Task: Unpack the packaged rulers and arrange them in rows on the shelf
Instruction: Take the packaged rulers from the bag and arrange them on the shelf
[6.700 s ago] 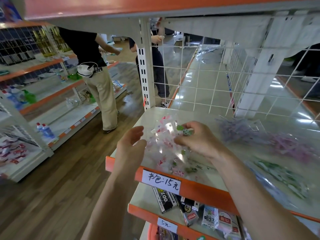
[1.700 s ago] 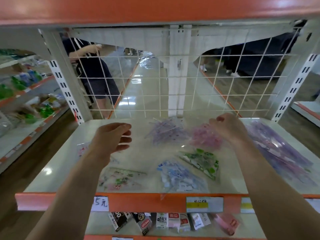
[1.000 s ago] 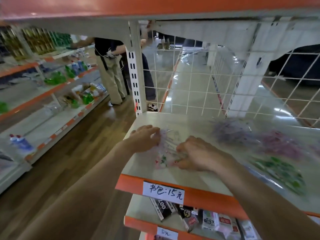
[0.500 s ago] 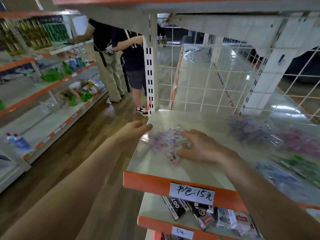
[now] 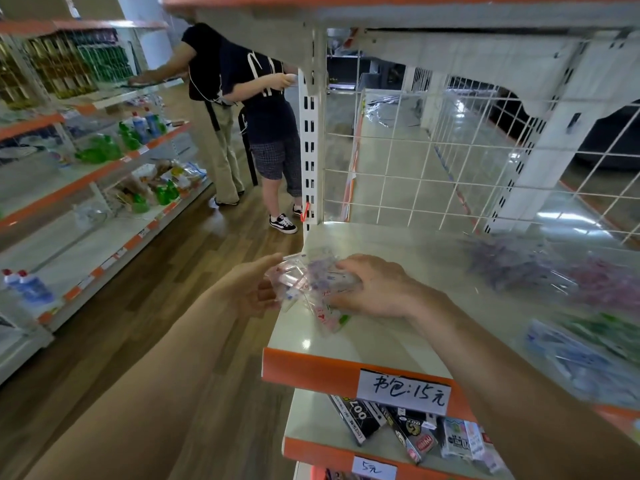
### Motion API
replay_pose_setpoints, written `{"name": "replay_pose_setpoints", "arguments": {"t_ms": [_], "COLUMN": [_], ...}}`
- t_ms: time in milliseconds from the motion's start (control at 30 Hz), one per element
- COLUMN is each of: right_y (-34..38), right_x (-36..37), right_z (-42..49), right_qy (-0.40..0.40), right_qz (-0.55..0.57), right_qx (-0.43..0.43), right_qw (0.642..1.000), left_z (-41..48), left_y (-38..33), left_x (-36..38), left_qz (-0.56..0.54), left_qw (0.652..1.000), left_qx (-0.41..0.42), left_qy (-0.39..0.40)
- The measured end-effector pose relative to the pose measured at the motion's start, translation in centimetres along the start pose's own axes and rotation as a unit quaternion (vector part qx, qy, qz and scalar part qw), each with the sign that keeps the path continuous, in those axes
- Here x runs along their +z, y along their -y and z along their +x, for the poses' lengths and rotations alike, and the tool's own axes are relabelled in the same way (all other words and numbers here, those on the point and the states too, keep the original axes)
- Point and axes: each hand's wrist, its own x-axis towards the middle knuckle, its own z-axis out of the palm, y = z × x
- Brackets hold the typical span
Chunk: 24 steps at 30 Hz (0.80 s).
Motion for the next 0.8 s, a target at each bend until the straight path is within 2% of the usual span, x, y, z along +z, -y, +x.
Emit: {"name": "replay_pose_setpoints", "arguments": {"t_ms": [67,133,200,233,300,367,433,600,733,800], "right_y": [-0.4,-0.5,0.1,0.6,1.6,2.2,2.3,1.5,1.4,1.8], "right_x": [-0.2,0.1,1.0,1.6,2.4,2.9,3.1,3.4,3.3,3.1], "right_z": [-0.9,-2.0,-2.8,-3.0,-3.0,-2.5,-2.1,-1.7,-1.4,-1.3], "right_qy": [-0.033,-0.033,-0.032,-0.035,-0.032,-0.024,-0.021,-0.034,-0.030,-0.025], "right_qz": [-0.026,-0.067,-0.063,-0.057,-0.059,-0.064,-0.064,-0.067,-0.052,-0.049], "right_qx": [0.071,0.125,0.124,0.112,0.099,0.099,0.094,0.068,0.039,0.038], "right_qw": [0.997,0.989,0.990,0.991,0.993,0.993,0.993,0.995,0.997,0.998], "left_z": [0.2,0.4,0.7,0.9,1.3,1.3,1.1,0.4,-0.8,-0.5], "left_y": [0.3,0.4,-0.1,-0.5,-1.6,-2.7,-3.4,-2.2,-1.9,-2.0], "left_x": [-0.5,-0.6,-0.4,-0.3,0.3,1.3,2.4,2.5,0.9,-0.1], "left_qz": [-0.054,-0.084,-0.068,-0.032,0.112,0.280,0.373,0.431,0.419,0.351], "left_qw": [0.998,0.996,0.998,0.999,0.990,0.946,0.908,0.893,0.906,0.935], "left_qx": [-0.017,-0.013,0.005,0.018,0.070,0.150,0.187,0.128,0.062,0.049], "left_qy": [-0.005,-0.011,-0.010,-0.015,-0.045,-0.069,-0.038,0.010,0.013,0.008]}}
